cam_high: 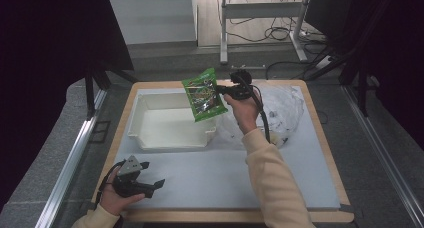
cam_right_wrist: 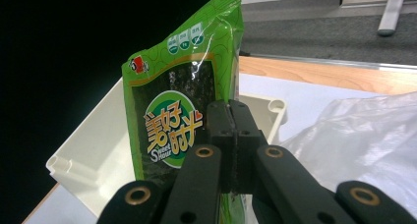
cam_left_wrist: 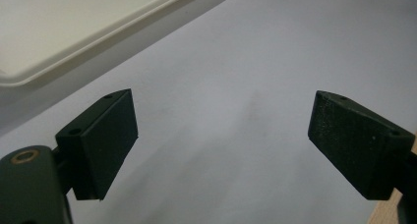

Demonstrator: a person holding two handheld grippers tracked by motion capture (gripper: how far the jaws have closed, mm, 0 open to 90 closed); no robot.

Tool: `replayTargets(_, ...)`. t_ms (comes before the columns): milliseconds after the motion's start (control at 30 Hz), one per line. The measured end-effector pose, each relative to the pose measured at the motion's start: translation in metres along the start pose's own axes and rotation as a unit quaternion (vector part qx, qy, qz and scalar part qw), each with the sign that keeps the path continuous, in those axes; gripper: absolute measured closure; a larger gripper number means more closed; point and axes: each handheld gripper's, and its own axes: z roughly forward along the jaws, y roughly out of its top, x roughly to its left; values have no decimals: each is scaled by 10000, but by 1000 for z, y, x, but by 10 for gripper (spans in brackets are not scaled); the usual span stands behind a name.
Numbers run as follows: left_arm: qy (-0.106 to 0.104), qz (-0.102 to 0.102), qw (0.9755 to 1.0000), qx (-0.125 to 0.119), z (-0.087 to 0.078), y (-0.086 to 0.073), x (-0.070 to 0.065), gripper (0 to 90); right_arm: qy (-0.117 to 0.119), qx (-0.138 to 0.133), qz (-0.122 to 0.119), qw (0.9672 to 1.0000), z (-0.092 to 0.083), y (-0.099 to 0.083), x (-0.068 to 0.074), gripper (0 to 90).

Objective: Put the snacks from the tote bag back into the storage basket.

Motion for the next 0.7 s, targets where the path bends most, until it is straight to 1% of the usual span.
replayTargets(300, 17, -22, 10000, -12, 0, 0, 0, 115, 111, 30, 41, 9999, 13, -5, 4, 895)
replayTargets(700, 25, -30, 10000, -17, 0, 1, 0, 114, 218, 58, 61, 9997, 23, -9, 10, 895)
